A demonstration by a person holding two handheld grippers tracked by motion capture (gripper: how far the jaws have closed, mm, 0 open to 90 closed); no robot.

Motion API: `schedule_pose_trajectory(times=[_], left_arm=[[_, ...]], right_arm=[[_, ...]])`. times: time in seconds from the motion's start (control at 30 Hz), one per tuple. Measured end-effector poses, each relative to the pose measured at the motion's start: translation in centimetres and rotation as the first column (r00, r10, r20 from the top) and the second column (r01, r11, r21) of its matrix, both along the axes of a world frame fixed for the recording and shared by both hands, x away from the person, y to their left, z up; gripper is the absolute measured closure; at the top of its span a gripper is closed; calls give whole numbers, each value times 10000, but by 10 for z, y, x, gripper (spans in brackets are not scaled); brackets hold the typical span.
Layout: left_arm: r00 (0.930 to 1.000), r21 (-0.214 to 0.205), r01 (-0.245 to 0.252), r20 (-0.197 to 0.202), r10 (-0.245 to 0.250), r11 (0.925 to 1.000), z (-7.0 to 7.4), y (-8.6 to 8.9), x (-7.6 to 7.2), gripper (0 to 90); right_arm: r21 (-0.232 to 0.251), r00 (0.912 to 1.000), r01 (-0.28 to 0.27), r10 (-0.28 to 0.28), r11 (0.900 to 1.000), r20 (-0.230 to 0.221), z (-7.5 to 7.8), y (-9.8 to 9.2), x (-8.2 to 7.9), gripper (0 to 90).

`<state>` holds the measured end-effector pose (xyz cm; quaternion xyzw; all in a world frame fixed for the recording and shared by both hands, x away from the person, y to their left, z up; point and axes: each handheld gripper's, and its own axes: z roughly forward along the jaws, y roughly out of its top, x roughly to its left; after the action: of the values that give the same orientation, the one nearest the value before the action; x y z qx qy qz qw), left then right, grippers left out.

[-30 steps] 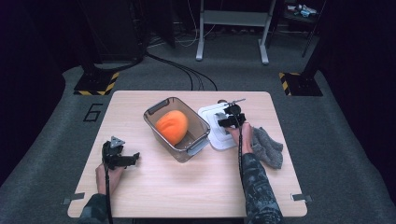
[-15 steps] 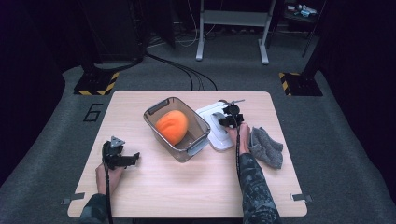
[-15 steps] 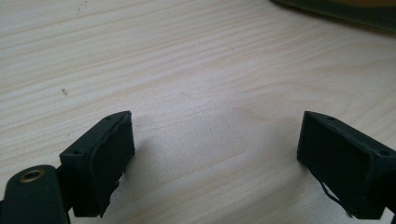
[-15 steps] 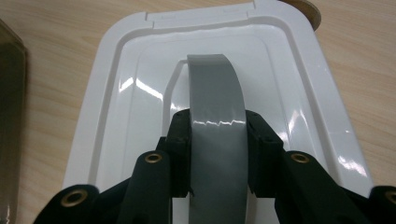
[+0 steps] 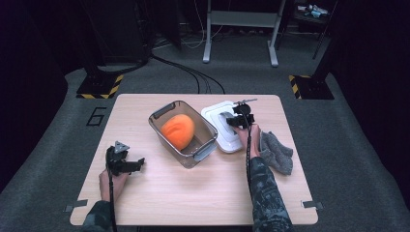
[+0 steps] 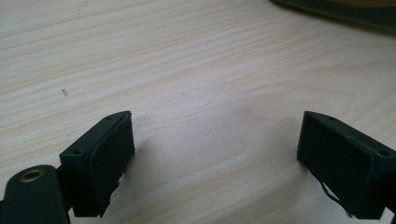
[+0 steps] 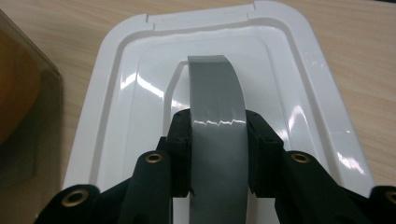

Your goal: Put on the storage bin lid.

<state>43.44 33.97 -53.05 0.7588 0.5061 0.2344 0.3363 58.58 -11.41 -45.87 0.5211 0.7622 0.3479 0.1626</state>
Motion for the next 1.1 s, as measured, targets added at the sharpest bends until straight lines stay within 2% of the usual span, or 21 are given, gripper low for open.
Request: schedule_pose_trajectory(times=[0.07,0.27,0.3,0.67,1.1], left_arm=[[10000,-1,1,0,-1,10000,0,0,0,108],[10000,11,4,5,-4,10000,0,0,0,108],[10000,4,0,1,0,10000,0,0,0,108],[10000,13,7,3,-7,10000,0,0,0,108],[10000,16,3,51,-3,10000,0,0,0,108]], right_arm=[[-158,9999,-100,102,9998,117,4,1,-1,665],[-72,9999,8,-7,10000,132,11,0,-2,665],[-131,9996,-28,32,9999,264,13,-1,-2,664],[-221,9985,17,-5,9998,551,35,-9,-7,665],[51,9965,-35,30,10000,833,65,-21,-16,665]])
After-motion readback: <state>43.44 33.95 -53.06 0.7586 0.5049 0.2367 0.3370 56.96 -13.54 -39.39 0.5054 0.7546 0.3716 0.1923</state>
